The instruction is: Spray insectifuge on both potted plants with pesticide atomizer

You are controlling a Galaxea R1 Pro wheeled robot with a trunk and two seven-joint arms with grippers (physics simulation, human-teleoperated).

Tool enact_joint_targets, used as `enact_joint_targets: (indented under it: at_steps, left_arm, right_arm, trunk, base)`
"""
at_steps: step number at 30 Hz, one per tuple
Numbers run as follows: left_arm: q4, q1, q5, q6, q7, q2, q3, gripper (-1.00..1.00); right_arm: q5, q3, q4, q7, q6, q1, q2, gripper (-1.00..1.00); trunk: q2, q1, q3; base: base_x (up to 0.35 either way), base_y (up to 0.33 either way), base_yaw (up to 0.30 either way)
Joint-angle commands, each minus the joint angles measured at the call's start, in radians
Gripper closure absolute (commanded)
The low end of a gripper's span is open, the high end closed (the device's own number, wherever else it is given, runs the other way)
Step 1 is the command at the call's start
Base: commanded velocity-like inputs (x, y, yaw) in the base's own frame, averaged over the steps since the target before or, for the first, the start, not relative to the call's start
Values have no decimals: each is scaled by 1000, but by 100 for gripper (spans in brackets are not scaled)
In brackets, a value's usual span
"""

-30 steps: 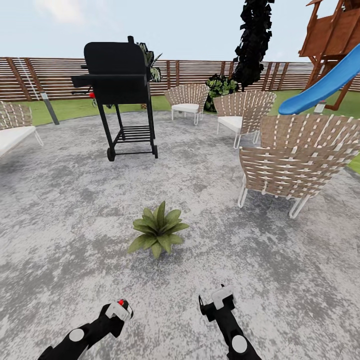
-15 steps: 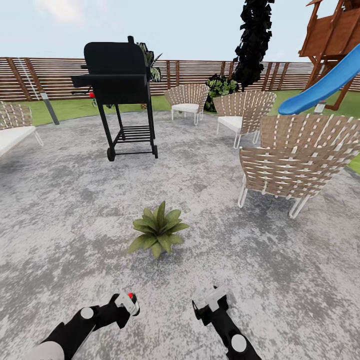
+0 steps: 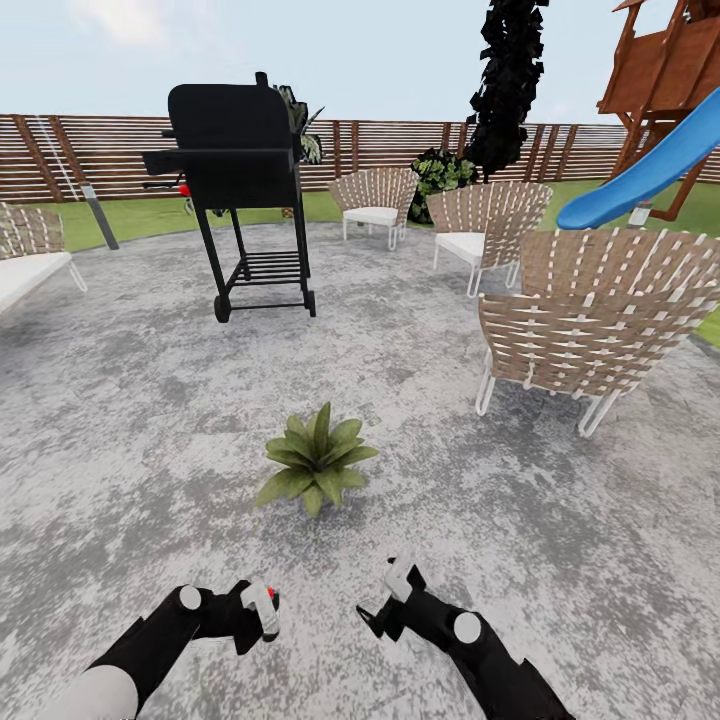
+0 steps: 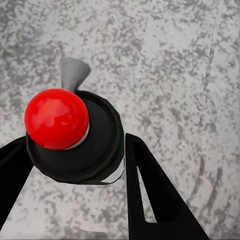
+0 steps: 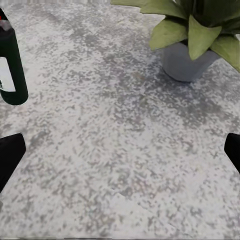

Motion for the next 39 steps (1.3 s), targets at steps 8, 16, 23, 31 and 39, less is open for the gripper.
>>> enact_joint_targets:
  at_steps: [8,16,23,31,39]
  left_arm:
    - [-40,-2,-47,23,-78,-14,-3,100]
    - [-42,-2,-133,26,-88,-66,-3,100]
    - [-42,-2,-169,28,-87,-109,-3,100]
    - [-51,-4,-180,49,-87,-156,-4,100]
    - [-50,-23,-179,51,-87,-190,-3,100]
  right_arm:
    - [23,-2,3,113,32,-29,0,100]
    - [24,-1,5,191,36,-51,2,100]
    - [22,0,4,242,80,-58,5,100]
    - [21,2,1,247,85,-59,10,100]
    - [19,3,0,256,85,-59,11,100]
  trunk:
    - [0,0,-1]
    - [0,0,-1]
    - [0,0,-1]
    - [0,0,-1]
    - [0,0,-1]
  base:
    - [0,0,0]
    - [0,0,0]
    - [0,0,0]
    - [0,0,0]
    - [0,0,0]
